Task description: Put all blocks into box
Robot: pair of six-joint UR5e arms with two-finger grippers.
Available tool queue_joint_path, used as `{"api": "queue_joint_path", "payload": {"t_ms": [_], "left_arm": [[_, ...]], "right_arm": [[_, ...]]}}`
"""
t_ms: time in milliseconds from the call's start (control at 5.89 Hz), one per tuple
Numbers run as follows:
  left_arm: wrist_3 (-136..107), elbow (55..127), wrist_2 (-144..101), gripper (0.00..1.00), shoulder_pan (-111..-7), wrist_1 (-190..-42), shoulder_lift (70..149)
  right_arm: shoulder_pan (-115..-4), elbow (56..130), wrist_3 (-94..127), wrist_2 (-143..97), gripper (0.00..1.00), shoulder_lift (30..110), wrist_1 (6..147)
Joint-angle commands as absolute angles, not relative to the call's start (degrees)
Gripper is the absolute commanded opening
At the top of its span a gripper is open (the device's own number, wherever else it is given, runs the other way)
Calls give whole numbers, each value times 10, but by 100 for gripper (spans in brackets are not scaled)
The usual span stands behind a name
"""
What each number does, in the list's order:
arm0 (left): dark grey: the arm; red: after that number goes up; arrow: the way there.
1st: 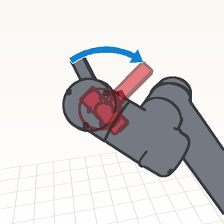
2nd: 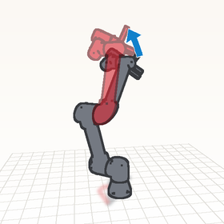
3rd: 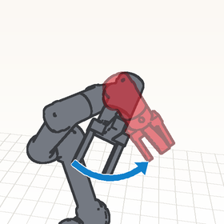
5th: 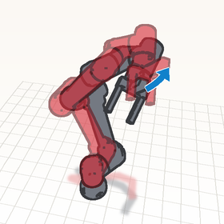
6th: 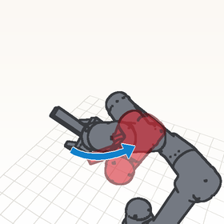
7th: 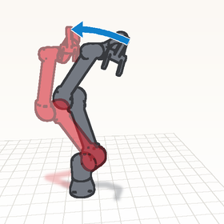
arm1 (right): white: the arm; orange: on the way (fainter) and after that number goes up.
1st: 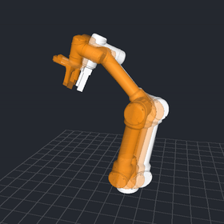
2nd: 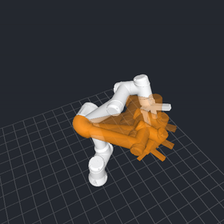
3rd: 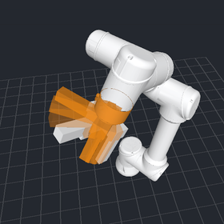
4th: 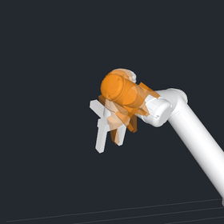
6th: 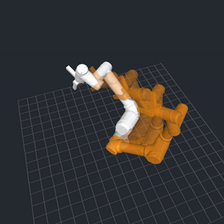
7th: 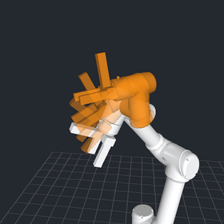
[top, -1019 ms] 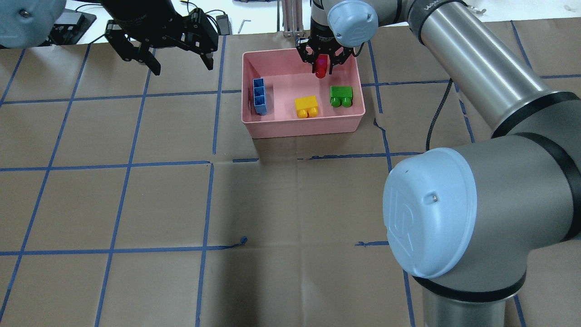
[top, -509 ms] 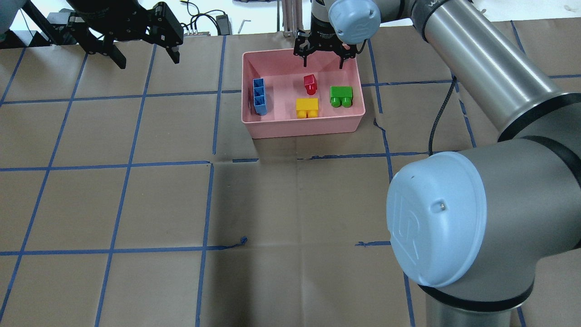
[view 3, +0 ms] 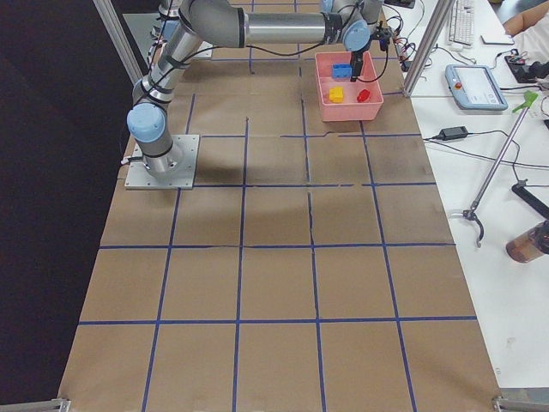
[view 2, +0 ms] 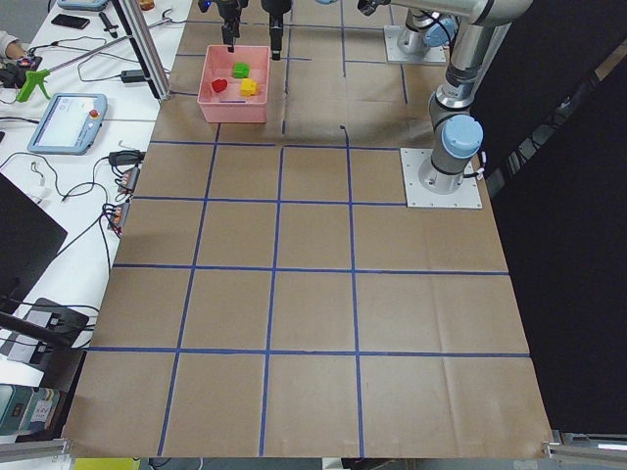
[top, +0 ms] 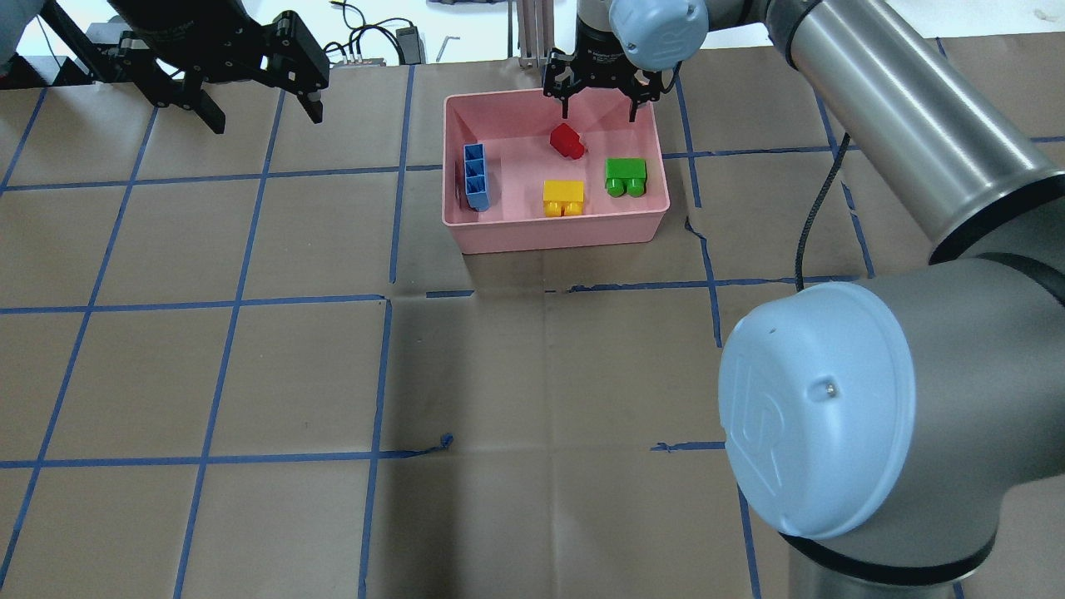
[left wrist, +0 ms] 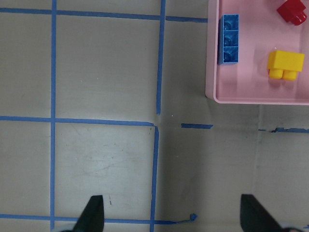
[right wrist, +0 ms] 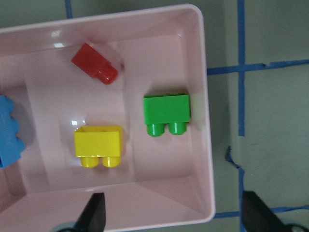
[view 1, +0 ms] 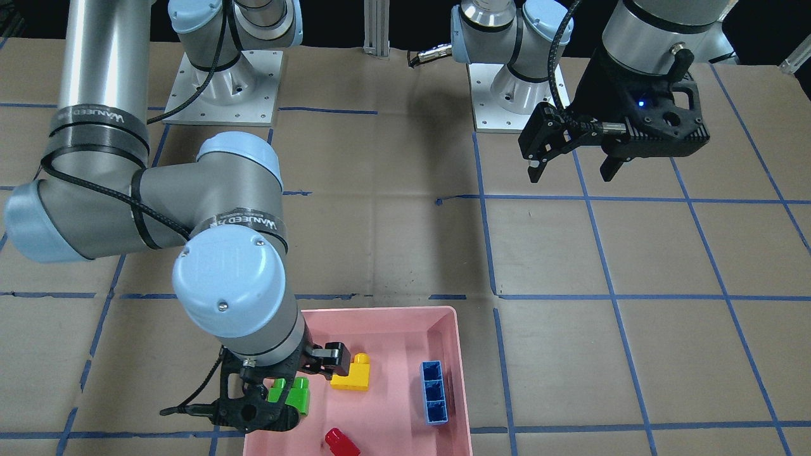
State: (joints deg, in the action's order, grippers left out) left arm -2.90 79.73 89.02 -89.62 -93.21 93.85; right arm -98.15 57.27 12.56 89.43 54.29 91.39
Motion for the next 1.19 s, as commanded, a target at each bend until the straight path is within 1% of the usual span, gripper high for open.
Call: {"api": "queue_joint_path", "payload": {"t_ms": [0, 170, 509, 679, 1019], "left_arm": [[-30, 811, 889, 99, -896, -932, 926], [-30, 811, 891, 99, -896, -933, 922], [-30, 813, 889, 99, -895, -936, 921], [-30, 816, 891, 100, -894, -936, 916], [-30, 816, 890, 100, -889, -935, 912]], "right_arm": [[-920, 603, 32, 895, 100, 616, 823], [-900, 661, 3, 896, 100, 679, 812], [-903, 806, 8, 896, 100, 813, 819], [-903, 841, 9, 896, 100, 850, 822], [-904, 818, 29, 912, 100, 848, 816]]}}
